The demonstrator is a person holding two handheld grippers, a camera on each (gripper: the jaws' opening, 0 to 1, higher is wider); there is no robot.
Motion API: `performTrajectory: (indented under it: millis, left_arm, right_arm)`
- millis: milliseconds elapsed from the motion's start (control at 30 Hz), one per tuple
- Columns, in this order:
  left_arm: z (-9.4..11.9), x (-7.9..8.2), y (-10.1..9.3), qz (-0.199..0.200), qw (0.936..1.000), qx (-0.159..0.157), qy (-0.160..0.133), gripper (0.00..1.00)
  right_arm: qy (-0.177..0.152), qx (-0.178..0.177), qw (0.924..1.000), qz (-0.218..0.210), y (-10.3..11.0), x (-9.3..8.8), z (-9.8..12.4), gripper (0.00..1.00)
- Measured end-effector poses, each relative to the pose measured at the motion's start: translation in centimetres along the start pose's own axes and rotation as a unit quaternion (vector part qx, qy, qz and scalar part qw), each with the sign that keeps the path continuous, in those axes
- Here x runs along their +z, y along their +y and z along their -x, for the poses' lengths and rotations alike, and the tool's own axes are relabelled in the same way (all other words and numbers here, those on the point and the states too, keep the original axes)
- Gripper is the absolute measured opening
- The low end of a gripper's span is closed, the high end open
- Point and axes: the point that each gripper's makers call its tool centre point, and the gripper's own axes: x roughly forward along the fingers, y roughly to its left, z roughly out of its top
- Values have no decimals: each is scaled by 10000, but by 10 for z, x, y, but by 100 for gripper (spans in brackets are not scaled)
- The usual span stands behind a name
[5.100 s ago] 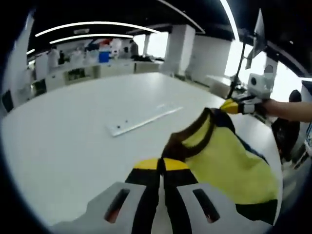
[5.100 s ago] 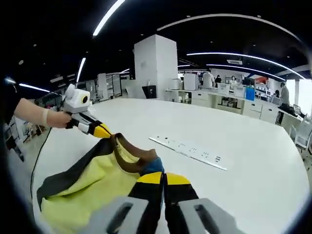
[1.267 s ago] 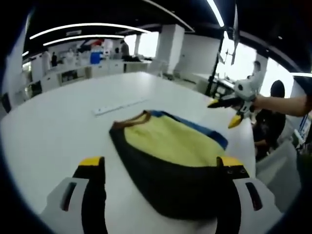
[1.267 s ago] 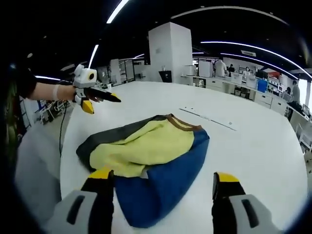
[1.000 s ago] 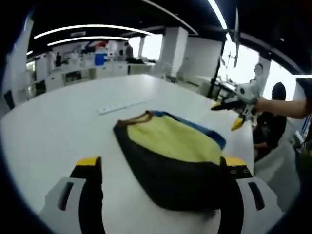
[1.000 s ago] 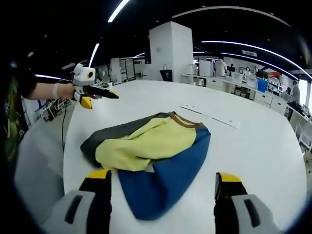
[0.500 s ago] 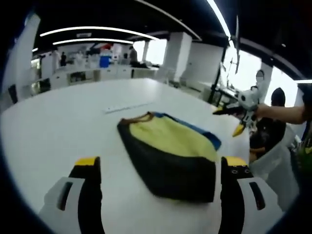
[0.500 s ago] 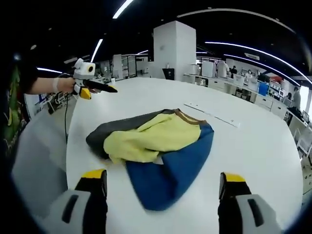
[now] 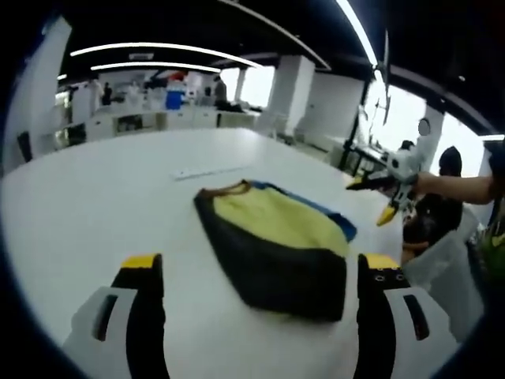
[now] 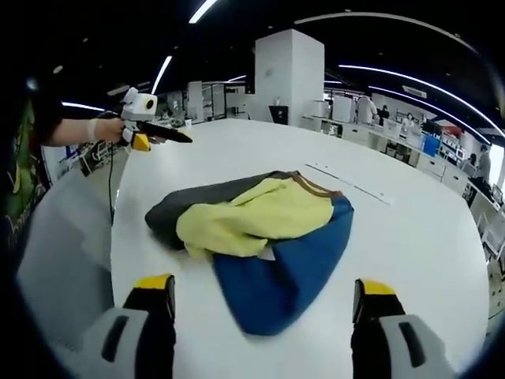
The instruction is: Fold the garment on the visible template until the final outline fits inside the template.
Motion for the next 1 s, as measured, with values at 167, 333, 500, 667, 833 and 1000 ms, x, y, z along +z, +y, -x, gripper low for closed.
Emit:
performTrajectory:
  millis: [167,333,500,667,833,1000]
  left_arm:
    - [5,-4,1,89,10000,19,-21,99]
    - [6,-10,1,126,9999,29,44,98]
    - [7,-6,2,118,9999,45,2,97]
    - [8,-8,3,117,9999,29,23,96]
    - [10,-8,1,143,9999,34,1,96]
    - [11,-8,3,190,9998,53,-23,95]
  right_arm:
    - [141,-23,9999,83,7,-3,-2,80]
    - [258,-32,9985,491,18,-5,-15,57]
    - [374,-167,9946,956,22,-5,-31,35]
    - [562,-57,9912,1194,33,-9,-48,30]
    - [765,47,9871,1406,39,-16,-60,25]
    - [916,73,9832,1574,37,-21,-70,18]
